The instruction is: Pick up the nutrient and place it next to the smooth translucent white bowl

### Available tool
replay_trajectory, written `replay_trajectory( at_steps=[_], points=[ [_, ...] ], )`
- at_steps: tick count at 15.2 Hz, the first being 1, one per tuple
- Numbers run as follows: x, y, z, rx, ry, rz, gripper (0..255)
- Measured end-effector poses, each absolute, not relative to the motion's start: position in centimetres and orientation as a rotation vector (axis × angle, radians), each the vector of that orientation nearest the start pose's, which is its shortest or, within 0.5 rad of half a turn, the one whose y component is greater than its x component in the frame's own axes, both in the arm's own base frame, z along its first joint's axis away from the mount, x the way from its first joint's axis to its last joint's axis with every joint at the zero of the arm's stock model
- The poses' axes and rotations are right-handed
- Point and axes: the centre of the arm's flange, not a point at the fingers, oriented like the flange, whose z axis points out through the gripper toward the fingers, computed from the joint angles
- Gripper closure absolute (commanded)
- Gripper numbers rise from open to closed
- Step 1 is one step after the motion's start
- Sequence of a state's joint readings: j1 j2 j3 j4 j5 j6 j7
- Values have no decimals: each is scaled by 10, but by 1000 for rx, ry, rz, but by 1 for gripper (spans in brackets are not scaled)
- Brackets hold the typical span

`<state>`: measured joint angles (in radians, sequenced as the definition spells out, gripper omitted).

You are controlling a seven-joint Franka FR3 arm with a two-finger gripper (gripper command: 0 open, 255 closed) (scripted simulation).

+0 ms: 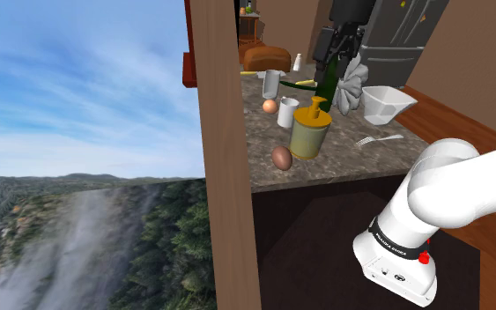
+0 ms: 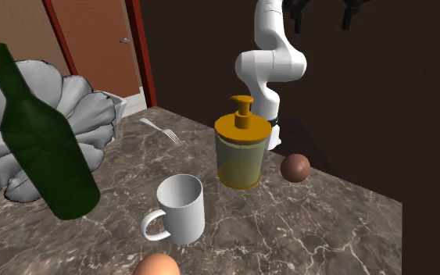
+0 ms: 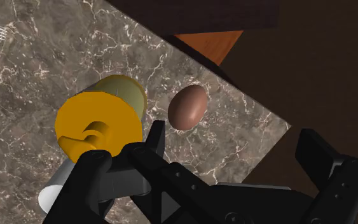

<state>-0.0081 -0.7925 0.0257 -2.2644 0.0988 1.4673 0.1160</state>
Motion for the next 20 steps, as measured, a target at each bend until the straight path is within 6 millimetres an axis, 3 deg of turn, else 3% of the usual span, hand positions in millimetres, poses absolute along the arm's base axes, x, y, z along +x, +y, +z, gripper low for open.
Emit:
replay_trajectory(
  at_steps=[3, 12, 20],
  points=[
    [303, 13, 616, -3075, 131, 7, 0],
    [356, -28, 537, -3193, 2, -62, 0],
    [416, -71, 477, -3296, -126, -132, 0]
  ],
)
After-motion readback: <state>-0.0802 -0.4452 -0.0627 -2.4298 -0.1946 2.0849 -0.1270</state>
